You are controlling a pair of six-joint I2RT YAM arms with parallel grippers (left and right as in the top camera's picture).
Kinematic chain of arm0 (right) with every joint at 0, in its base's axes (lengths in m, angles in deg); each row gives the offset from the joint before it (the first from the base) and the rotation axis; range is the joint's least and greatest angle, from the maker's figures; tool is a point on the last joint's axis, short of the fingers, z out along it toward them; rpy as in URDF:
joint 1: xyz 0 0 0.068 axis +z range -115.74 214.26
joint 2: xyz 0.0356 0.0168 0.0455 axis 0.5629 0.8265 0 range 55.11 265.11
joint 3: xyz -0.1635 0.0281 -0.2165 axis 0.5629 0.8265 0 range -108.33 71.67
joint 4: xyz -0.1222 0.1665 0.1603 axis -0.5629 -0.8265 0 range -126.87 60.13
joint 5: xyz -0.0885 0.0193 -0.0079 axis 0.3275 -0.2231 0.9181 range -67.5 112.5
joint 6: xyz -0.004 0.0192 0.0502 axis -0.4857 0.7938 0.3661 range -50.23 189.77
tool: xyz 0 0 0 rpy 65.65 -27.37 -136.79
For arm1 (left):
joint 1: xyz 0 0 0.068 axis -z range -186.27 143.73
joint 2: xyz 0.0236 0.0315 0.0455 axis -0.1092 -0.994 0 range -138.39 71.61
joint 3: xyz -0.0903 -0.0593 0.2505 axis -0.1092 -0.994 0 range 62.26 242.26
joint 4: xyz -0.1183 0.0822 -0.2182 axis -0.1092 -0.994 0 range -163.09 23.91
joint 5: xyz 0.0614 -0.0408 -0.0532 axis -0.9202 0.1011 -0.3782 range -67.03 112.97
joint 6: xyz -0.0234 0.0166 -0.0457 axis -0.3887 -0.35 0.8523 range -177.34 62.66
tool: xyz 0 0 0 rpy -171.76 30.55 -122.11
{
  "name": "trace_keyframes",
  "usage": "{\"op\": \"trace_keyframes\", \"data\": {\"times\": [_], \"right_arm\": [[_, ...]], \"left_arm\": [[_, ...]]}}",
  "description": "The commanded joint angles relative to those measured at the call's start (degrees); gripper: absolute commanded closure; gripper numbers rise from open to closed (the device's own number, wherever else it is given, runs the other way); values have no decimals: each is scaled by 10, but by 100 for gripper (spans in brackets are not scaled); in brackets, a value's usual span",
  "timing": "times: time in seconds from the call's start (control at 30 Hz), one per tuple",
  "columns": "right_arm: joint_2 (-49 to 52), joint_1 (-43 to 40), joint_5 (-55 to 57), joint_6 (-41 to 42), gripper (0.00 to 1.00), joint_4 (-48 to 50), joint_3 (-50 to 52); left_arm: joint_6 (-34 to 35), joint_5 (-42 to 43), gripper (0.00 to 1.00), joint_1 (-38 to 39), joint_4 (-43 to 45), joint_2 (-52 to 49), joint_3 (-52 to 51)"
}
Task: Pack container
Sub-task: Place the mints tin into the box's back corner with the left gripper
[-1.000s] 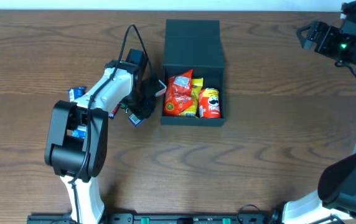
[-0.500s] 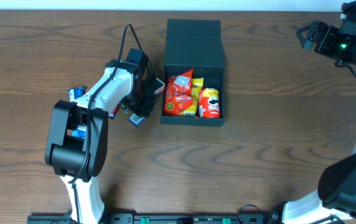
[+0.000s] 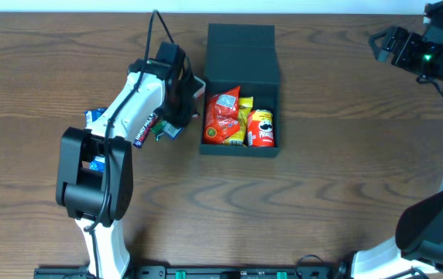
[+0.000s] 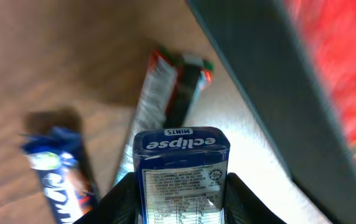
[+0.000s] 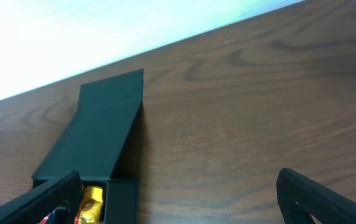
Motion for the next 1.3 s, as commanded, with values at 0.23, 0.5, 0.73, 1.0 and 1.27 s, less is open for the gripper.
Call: {"op": "trace_keyframes", "data": {"times": [0.23, 0.5, 0.73, 1.0, 1.27], "right_arm": [[-10, 6, -4, -4, 1, -2, -1], [-10, 6, 29, -16, 1, -23, 0], [-10, 6, 28, -31, 1, -41, 0], [-10, 6, 28, -61, 1, -69, 0], [-10, 6, 28, -66, 1, -75, 0]], "left_arm": [[-10, 41, 81, 23, 28, 48, 104], [-138, 58, 89, 116, 113, 36, 113], [-205, 148, 90, 141, 160, 15, 113], [-270, 166, 90, 157, 177, -16, 113], [-289, 131, 90, 171, 209, -53, 113]]}}
